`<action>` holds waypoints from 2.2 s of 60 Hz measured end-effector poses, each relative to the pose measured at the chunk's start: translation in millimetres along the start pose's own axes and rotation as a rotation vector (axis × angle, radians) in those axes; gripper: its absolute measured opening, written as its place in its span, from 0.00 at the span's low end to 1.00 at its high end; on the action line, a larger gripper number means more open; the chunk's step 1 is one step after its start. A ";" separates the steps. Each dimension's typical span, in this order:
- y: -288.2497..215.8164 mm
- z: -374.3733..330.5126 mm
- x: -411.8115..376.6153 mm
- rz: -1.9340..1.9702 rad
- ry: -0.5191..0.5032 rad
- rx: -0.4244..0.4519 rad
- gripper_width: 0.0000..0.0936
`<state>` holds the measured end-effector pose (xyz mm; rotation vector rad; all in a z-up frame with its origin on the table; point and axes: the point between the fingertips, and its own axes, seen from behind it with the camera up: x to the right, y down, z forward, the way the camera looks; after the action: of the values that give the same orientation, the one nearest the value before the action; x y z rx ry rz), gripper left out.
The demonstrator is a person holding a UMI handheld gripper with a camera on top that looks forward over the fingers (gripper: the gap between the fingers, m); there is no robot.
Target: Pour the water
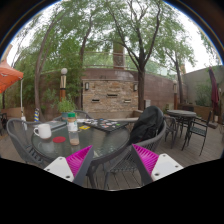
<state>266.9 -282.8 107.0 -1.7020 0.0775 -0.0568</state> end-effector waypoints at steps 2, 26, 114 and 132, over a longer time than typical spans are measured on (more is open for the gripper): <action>-0.8 0.0 -0.3 0.005 -0.007 0.002 0.90; -21.8 76.3 -98.4 0.013 -0.135 0.047 0.90; -76.8 255.7 -363.2 -1.855 -0.077 0.200 0.32; -94.9 245.4 -367.2 -2.346 -0.031 0.259 0.33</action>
<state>-77.0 3.1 171.3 -0.6648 -1.8234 -1.6125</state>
